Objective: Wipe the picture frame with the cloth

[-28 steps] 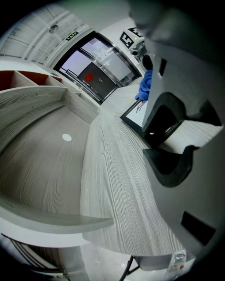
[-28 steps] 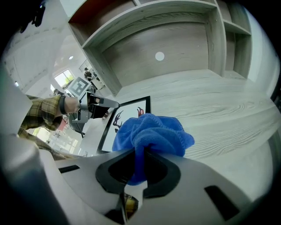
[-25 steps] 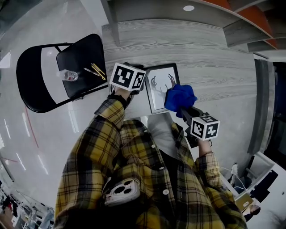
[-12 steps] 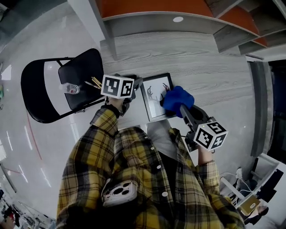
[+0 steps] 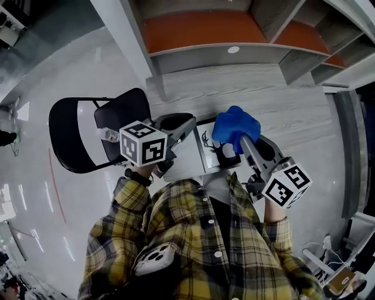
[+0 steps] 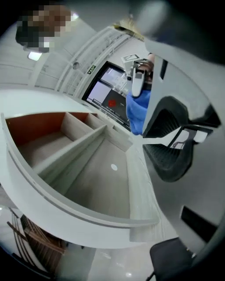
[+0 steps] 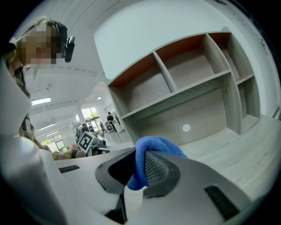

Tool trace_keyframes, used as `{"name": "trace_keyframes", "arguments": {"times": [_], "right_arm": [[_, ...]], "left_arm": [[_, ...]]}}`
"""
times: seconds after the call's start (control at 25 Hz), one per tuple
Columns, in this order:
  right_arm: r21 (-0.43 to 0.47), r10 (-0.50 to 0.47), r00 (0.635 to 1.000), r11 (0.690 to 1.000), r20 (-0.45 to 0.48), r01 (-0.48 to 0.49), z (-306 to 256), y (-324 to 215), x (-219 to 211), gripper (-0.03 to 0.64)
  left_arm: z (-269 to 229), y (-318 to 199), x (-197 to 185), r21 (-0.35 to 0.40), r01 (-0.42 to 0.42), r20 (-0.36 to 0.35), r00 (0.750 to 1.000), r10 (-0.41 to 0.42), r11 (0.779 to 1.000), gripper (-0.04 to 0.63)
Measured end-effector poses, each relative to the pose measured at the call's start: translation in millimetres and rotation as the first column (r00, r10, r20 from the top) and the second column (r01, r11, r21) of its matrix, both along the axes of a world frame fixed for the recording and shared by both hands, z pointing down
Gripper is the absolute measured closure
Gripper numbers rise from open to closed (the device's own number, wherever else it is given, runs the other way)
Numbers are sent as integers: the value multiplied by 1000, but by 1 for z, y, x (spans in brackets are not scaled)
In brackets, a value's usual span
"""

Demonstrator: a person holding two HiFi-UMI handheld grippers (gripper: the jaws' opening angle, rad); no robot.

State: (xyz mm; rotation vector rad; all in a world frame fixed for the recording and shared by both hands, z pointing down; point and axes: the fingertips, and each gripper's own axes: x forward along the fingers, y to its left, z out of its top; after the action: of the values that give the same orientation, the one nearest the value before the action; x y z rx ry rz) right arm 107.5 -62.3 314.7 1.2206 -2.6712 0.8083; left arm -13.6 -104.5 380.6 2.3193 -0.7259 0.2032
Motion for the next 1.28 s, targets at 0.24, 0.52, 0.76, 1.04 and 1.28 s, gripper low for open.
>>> {"name": "trace_keyframes", "arguments": {"times": [0.24,0.52,0.76,1.04,1.28], "right_arm": [[119,-69,998,990,-1,69,-40,3,-17,569],[147,-123,991,981,-51,130,-50,12,-34,569],[140,-170,983,974,-73,179,-45,19,-48,569],[126,-197,977,970,-85,207,-38,24,-55,569],[109,-205,975,971,-84,213,-29,25,-54,569]], "left_arm": [[-49,36,-3,119,-89,84,993,79,989,589],[-74,62,-17,171,-94,110,991,76,981,590],[-75,63,-17,200,-97,126,989,73,975,591],[-79,64,-20,204,-71,123,991,46,976,591],[-77,64,-17,199,-61,111,993,39,978,591]]}}
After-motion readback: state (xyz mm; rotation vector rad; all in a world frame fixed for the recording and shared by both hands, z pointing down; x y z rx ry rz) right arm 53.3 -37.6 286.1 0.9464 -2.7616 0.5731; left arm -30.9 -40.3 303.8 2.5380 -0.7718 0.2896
